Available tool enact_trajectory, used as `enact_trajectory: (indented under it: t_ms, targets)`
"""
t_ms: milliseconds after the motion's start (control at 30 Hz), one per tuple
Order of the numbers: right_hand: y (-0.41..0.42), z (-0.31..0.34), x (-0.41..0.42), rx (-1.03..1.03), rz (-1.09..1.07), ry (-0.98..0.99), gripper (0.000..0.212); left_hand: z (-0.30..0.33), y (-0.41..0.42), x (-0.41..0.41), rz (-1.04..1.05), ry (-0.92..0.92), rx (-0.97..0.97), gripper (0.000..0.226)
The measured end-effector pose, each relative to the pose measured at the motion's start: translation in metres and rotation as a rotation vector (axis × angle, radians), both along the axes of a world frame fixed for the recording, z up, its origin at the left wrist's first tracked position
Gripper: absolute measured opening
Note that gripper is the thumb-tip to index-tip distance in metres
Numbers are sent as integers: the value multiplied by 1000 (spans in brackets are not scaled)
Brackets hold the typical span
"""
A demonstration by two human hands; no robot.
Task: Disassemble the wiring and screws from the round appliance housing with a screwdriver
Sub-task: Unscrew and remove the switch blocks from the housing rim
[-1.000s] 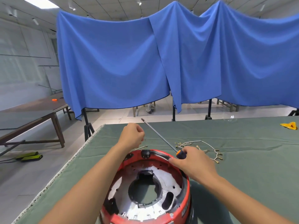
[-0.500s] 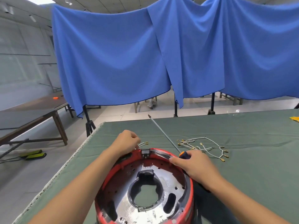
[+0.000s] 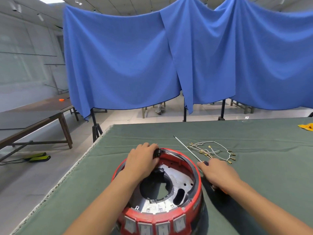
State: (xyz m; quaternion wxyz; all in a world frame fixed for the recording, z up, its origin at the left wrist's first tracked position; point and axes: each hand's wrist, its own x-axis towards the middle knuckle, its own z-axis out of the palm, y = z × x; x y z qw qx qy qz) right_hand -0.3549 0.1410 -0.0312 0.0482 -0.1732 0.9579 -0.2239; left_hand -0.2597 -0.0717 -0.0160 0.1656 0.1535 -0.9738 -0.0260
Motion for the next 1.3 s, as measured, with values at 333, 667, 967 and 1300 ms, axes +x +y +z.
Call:
enact_trajectory:
  t_ms: [333, 667, 967, 1300]
  targets:
    - [-19, 27, 0, 260, 74, 255, 33, 2, -5, 5, 213, 44, 64, 21]
    - [-99, 57, 23, -7, 415, 325, 31, 0, -18, 7, 181, 102, 142, 22]
    - [-122, 23, 16, 41, 474, 400, 31, 2, -14, 6, 139, 84, 118, 30]
    - [-119, 23, 16, 39, 495, 501, 25, 2, -12, 4, 124, 83, 77, 20]
